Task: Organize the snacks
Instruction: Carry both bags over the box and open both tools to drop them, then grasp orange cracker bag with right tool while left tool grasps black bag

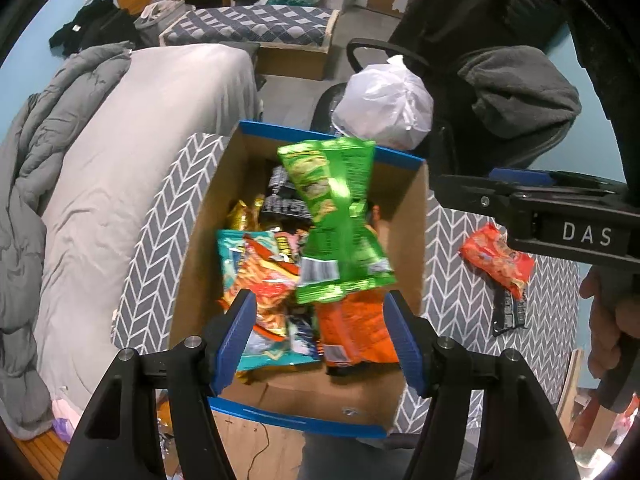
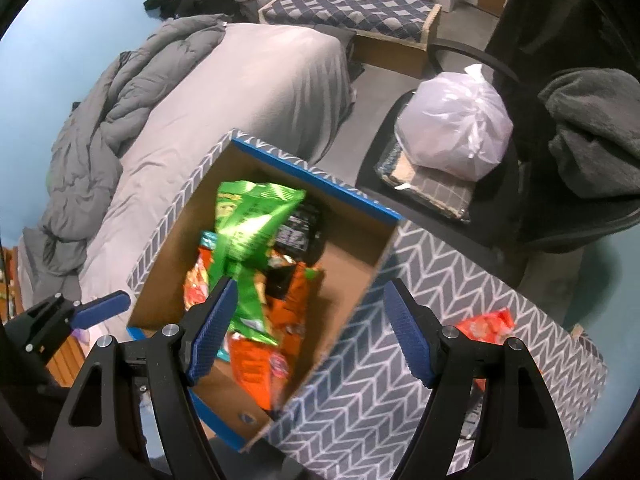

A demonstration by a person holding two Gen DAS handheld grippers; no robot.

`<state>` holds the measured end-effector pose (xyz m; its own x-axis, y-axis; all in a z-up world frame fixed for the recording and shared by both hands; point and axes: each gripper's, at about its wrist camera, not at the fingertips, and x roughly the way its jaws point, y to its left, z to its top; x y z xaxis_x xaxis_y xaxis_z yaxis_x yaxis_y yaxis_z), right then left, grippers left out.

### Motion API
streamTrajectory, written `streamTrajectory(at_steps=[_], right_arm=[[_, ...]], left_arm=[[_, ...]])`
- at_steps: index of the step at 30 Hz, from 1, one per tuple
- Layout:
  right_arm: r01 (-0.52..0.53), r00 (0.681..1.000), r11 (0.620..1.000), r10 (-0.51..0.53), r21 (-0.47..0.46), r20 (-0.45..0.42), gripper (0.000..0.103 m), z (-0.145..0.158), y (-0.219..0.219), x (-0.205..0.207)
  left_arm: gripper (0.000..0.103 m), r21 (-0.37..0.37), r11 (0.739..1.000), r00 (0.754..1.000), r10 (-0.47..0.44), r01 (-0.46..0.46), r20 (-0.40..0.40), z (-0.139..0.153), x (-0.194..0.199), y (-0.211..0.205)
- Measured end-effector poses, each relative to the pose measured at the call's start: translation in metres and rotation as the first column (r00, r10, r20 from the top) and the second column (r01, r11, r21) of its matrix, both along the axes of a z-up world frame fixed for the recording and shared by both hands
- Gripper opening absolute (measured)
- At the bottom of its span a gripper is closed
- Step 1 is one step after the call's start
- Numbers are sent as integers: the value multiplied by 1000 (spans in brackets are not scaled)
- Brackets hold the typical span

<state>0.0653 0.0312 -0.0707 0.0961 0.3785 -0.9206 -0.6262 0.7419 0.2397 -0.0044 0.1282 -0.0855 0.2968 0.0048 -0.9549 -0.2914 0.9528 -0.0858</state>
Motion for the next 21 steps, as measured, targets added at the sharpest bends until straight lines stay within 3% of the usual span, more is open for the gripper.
streamTrajectory(at_steps=[14,21], right_arm=[[48,999,998,-48,-43,-1,78,-10,-78,20],[47,998,993,-50,-109,-24,79,-38,-125,39]], left_arm=[[67,-12,997,996,-77,77,-34,-4,31,-74],[67,-18,992,990,-124,123,-70,-19,51,-120]])
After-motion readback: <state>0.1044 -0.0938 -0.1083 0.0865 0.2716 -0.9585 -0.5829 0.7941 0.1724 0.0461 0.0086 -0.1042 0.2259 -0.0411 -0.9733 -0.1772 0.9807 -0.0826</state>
